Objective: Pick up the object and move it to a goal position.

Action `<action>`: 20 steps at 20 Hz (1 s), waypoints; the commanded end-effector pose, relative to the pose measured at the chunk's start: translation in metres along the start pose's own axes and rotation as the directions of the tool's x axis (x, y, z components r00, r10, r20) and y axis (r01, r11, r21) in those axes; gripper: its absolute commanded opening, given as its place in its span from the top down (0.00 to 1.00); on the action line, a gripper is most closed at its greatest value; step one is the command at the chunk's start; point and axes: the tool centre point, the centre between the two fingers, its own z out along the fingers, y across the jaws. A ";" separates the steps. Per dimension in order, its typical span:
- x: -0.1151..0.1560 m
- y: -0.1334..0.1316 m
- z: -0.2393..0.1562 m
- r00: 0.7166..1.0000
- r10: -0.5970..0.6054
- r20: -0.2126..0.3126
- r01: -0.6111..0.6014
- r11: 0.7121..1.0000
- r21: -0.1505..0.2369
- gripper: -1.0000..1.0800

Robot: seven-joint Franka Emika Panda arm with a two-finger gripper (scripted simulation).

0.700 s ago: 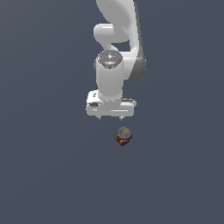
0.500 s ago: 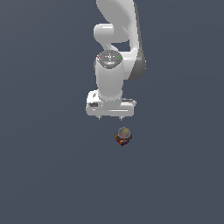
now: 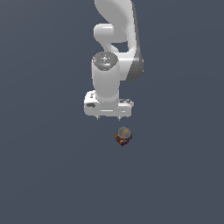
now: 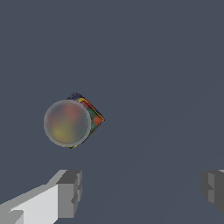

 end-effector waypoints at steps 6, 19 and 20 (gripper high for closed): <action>0.002 -0.005 0.004 0.999 -0.052 -0.001 0.052 0.999 -0.003 0.04; 0.017 -0.038 0.029 0.929 -0.369 -0.006 0.369 0.929 -0.016 0.04; 0.018 -0.041 0.031 0.916 -0.402 -0.007 0.402 0.916 -0.017 0.04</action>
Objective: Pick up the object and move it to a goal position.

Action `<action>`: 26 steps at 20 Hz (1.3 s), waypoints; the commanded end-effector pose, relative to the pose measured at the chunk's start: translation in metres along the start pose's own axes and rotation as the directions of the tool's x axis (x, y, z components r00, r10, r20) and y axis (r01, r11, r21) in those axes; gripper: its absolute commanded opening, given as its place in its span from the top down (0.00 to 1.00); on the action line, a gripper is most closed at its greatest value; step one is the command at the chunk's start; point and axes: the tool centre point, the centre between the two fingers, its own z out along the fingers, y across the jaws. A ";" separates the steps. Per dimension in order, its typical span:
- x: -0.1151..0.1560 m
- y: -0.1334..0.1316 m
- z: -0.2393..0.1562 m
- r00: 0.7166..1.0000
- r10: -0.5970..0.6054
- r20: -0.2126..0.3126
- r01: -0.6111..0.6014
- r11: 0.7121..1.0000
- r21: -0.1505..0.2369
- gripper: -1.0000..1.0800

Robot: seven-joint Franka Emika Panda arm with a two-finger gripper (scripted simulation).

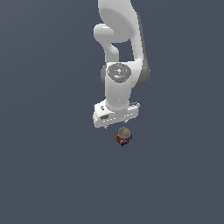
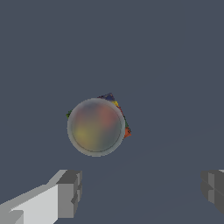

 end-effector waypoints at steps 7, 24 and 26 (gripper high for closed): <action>0.018 -0.023 0.020 0.966 -0.257 -0.010 0.257 0.966 -0.005 0.04; 0.028 -0.037 0.034 0.919 -0.394 -0.017 0.394 0.919 -0.006 0.04; 0.028 -0.037 0.041 0.918 -0.396 -0.017 0.396 0.918 -0.007 0.04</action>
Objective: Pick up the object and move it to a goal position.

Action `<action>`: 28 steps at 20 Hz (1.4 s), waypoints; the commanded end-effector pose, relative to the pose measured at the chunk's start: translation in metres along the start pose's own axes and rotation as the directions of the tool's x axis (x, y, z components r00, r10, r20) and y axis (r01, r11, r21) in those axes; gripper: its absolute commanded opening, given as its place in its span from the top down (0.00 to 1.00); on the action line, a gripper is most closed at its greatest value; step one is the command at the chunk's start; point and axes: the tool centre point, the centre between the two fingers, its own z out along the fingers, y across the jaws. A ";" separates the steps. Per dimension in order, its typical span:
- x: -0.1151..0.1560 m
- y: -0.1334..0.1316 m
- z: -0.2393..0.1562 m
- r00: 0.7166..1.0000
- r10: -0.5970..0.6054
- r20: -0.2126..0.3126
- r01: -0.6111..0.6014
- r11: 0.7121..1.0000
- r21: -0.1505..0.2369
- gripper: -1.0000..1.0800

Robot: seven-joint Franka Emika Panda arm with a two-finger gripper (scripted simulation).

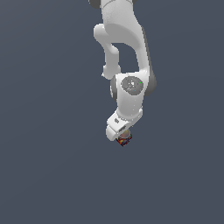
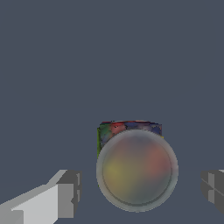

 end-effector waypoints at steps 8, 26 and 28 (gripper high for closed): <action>-0.001 -0.001 0.042 1.000 -0.005 0.001 0.005 1.000 0.001 0.04; 0.001 0.000 0.042 1.000 -0.004 0.001 0.004 1.000 0.000 1.00; 0.003 -0.001 0.037 1.000 -0.004 0.001 0.004 1.000 0.000 1.00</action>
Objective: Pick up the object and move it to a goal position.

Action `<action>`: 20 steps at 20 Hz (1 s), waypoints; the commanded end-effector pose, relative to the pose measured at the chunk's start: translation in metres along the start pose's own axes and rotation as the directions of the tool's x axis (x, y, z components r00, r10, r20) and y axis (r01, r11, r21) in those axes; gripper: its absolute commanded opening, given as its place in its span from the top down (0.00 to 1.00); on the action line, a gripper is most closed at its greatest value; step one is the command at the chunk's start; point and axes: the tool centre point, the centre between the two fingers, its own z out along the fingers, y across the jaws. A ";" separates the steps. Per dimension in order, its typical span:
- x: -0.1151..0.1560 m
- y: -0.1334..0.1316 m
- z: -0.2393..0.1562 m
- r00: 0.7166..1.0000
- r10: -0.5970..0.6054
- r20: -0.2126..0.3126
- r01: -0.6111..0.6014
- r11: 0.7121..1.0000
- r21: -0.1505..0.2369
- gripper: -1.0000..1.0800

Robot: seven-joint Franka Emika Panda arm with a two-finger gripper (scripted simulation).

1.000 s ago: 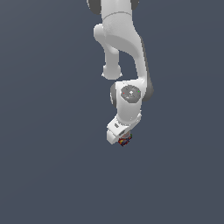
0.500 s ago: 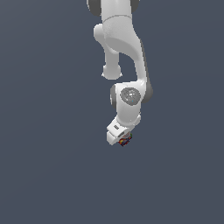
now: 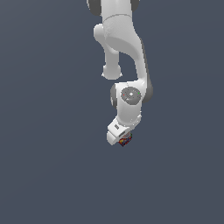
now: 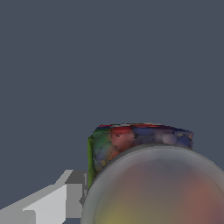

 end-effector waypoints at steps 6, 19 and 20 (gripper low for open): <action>0.016 -0.005 -0.033 1.000 0.000 -0.004 0.000 1.000 -0.003 1.00; 0.069 -0.022 -0.145 1.000 -0.001 -0.004 0.001 1.000 -0.002 1.00; 0.074 -0.024 -0.154 1.000 -0.001 -0.004 0.001 1.000 -0.002 1.00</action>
